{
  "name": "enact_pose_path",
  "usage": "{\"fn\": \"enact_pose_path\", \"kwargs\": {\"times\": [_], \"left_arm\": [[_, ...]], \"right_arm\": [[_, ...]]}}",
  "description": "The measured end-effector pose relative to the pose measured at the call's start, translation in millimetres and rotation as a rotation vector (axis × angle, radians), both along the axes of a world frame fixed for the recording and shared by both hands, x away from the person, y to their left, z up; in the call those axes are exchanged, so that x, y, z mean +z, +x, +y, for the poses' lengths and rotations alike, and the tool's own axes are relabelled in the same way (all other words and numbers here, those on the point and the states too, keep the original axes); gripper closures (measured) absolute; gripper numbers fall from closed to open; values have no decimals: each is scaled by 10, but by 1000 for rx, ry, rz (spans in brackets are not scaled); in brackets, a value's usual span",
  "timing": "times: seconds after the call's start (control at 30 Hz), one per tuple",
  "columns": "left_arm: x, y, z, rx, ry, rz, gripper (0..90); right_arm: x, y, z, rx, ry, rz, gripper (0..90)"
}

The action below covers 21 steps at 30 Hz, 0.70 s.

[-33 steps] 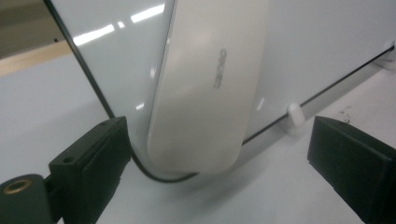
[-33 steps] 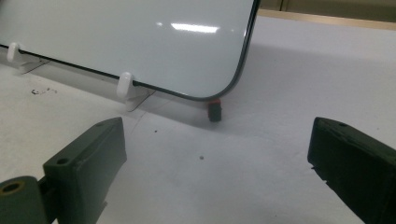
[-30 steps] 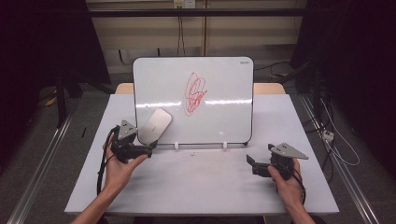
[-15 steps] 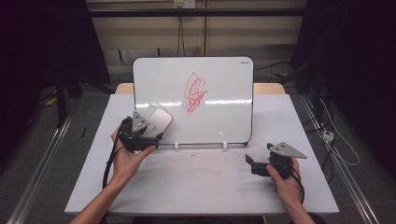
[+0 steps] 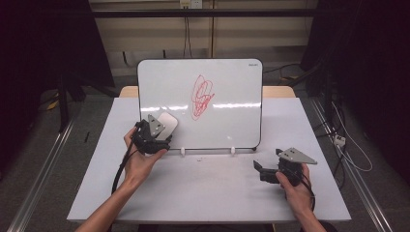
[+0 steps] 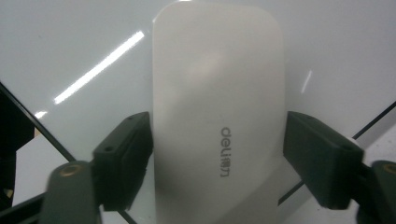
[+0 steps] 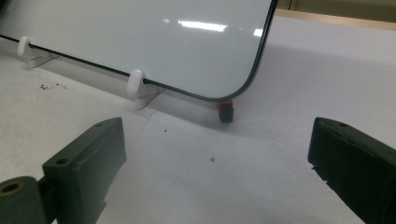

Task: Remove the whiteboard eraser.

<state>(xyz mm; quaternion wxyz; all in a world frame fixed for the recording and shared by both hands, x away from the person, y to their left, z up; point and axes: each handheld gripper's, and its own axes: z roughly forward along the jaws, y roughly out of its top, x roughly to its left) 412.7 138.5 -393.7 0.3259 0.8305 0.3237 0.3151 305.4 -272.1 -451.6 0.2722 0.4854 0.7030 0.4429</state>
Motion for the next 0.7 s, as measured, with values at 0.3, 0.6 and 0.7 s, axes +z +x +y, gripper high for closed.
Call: {"fn": "enact_pose_path", "kwargs": {"times": [0.3, 0.6, 0.7], "left_arm": [[-54, -15, -84, 15, 89, -35, 269], [-67, 1, -75, 37, 60, -23, 303], [-56, 2, -66, 31, 69, -15, 304]], "right_arm": [[1, 2, 9, 1, -4, -2, 43], [5, -4, 17, 5, -9, -1, 43], [4, -4, 16, 4, -10, 0, 43]]}}
